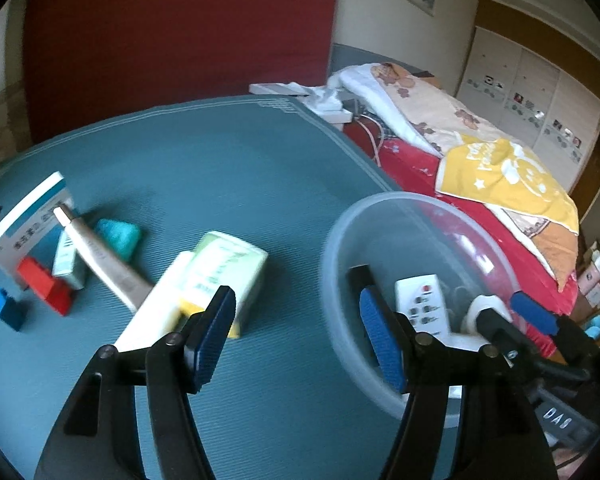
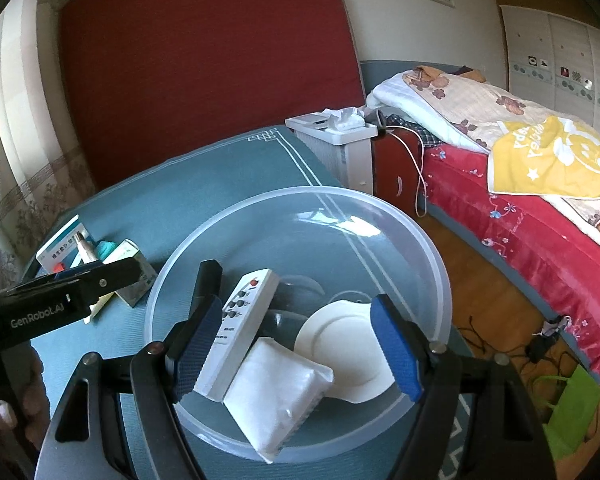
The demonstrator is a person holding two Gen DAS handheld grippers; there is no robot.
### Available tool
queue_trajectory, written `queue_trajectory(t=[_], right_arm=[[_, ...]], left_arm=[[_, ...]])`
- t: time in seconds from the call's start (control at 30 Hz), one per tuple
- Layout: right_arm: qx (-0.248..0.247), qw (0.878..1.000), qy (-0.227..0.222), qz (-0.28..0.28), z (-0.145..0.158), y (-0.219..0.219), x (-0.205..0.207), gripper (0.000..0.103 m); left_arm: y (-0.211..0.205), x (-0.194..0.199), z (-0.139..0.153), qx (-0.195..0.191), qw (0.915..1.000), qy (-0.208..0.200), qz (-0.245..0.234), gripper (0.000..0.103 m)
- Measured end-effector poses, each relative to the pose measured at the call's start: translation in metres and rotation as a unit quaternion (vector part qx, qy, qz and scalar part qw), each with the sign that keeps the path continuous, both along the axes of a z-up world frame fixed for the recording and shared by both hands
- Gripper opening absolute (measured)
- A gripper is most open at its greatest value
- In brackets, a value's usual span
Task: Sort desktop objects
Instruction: 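Lower the black case into the basin and open the left gripper, then move the right gripper to the yellow-white box and close on it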
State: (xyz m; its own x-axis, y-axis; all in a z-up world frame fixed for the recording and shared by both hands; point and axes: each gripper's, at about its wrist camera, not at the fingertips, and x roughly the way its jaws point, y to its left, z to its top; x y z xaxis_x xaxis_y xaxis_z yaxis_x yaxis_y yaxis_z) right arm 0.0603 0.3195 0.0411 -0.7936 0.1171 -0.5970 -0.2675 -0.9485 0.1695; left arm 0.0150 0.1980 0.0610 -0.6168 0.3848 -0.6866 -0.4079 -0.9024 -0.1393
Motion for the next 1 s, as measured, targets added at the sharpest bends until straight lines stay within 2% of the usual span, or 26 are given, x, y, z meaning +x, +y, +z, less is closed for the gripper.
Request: queue_trajectory(t=[0.4,0.6,0.8,1.0], right_arm=[[0.0,0.999,-0.007,0.032,-0.004,-0.026,-0.007,0.081],[0.013,0.999,0.01,0.031,0.006,-0.04,-0.01,0.082],[0.046,0.998,0.036,0.039,0.016,-0.066,-0.015,0.082],[0.048,0.995,0.051,0.075,0.025,-0.089,-0.033,0.082]], left_arm=[[-0.067,-0.009,-0.011,-0.006,0.9977,-0.012,0.066,0.068],[-0.098,-0.012,-0.015,-0.012,0.9959,-0.013,0.089,0.068],[-0.117,-0.015,-0.021,-0.01,0.9948,-0.018,0.1,0.068],[-0.128,-0.018,-0.027,-0.006,0.9944,-0.024,0.103,0.068]])
